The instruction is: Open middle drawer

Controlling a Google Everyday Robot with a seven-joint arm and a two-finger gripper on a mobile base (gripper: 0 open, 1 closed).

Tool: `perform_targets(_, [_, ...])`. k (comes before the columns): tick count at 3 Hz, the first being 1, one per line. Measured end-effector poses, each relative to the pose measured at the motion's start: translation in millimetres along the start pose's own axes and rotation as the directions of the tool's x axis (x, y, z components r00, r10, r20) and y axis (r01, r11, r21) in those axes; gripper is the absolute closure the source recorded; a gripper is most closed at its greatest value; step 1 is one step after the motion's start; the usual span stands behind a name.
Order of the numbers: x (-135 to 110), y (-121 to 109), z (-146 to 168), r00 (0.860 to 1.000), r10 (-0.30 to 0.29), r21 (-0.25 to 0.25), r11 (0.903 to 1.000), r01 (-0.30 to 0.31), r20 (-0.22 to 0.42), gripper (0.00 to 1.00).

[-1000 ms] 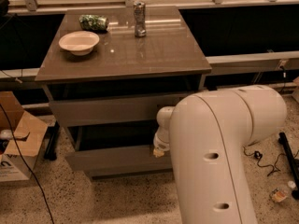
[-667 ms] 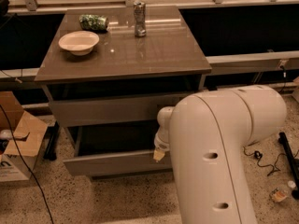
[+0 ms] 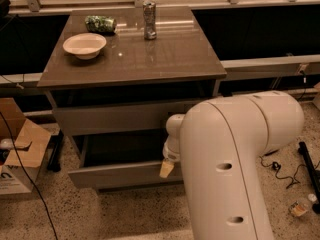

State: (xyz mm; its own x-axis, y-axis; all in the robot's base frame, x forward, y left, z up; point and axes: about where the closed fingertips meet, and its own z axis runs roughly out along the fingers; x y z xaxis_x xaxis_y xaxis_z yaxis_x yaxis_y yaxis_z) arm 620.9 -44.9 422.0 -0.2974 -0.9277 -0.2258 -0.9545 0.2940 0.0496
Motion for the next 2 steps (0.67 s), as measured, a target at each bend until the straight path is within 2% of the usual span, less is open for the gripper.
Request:
perform_targets(1, [2, 15, 6, 0.998, -0.022, -0.026, 0.9994, 0.021, -0.060, 0.00])
perform_targets(2, [11, 40, 6, 0.997, -0.044, -0.076, 0.9963, 0.040, -0.063, 0.00])
